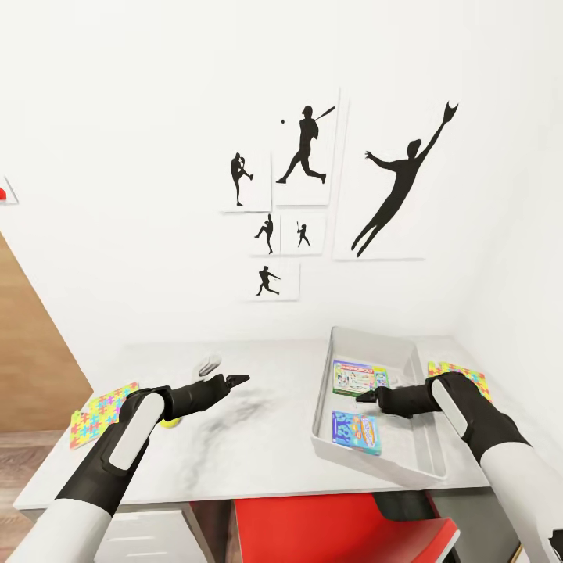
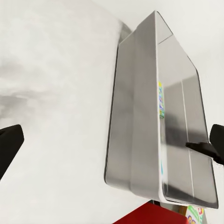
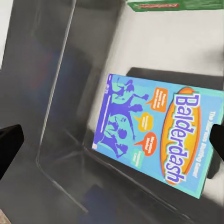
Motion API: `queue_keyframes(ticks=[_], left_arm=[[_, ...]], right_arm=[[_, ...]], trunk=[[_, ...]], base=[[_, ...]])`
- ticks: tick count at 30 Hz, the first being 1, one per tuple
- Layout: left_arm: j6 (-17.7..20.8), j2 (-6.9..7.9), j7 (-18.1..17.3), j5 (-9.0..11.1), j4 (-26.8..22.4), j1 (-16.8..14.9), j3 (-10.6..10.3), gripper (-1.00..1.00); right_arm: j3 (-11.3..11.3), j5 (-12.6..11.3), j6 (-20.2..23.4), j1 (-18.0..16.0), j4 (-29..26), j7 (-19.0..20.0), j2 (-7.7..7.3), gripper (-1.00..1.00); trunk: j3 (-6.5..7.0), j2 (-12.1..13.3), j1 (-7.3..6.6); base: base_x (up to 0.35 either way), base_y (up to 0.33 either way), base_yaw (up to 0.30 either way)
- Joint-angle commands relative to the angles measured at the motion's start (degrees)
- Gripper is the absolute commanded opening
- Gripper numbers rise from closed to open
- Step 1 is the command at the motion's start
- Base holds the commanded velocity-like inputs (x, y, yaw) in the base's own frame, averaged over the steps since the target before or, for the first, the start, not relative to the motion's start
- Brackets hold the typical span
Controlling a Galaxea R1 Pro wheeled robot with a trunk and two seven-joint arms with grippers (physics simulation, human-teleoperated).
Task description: Put all the toys in the child's room - the three board games (two on the bed and one on the table), the two jigsaw puzzles on the table, and the tennis ball on the table - inside the toy box on the table in the child's room.
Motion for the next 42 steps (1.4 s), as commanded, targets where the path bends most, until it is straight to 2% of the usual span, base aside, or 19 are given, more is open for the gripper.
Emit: queue_keyframes(ticks=[1,9,12,13,17,18,19,20,26,42], left_arm=[[0.12,0.03,-0.29,-0.28,-0.01,-0.06,-0.04,1.00],[0.12,0.03,-0.33,-0.28,-0.01,-0.06,0.05,1.00],[0.11,0.03,-0.35,-0.28,-0.01,-0.06,0.16,1.00],[0.11,0.03,-0.35,-0.28,-0.01,-0.06,0.16,1.00],[0.07,0.03,-0.39,-0.24,-0.09,-0.06,0.35,1.00],[0.07,0.03,-0.39,-0.24,-0.09,-0.06,0.35,1.00],[0.05,0.03,-0.42,-0.21,-0.17,-0.06,0.58,1.00],[0.05,0.03,-0.43,-0.21,-0.25,-0.06,0.64,1.00],[0.04,0.03,-0.44,0.02,-0.50,-0.06,0.72,1.00],[0.04,0.03,-0.45,0.54,-0.62,-0.06,0.76,1.00]], right_arm=[[0.15,0.45,0.05,-0.06,-0.05,0.45,-0.05,1.00],[-0.49,0.47,0.06,-0.05,-7.34,0.39,-0.07,1.00],[-2.96,0.52,0.09,-0.05,-14.67,0.34,-0.08,1.00],[-2.96,0.52,0.09,-0.05,-14.67,0.34,-0.08,1.00],[-5.97,0.58,0.13,0.11,-21.23,0.31,-0.08,1.00],[-5.97,0.58,0.13,0.11,-21.23,0.31,-0.08,1.00],[-7.69,0.65,0.10,0.54,-25.02,0.27,-0.08,1.00],[-8.05,0.67,0.09,0.68,-25.82,0.26,-0.08,1.00],[-8.90,0.73,0.08,1.12,-27.71,0.23,-0.08,1.00],[-9.43,0.81,0.03,1.49,-28.88,0.21,-0.08,1.00]], trunk=[[-0.13,-0.13,0.04],[-0.13,-0.13,0.04],[-0.13,-0.13,0.04],[-0.13,-0.13,0.04],[-0.13,-0.13,0.04],[-0.13,-0.13,0.04],[-0.13,-0.13,0.04],[-0.13,-0.13,0.04],[-0.13,-0.13,0.04],[-0.13,-0.13,0.04]], base=[[0.000,0.000,0.000],[0.000,0.000,0.000],[0.000,0.000,0.000],[0.000,0.000,0.000],[0.000,0.000,0.000],[0.000,0.000,0.000],[0.000,0.000,0.000],[0.000,0.000,0.000],[0.000,0.000,0.000],[-0.007,0.014,0.000]])
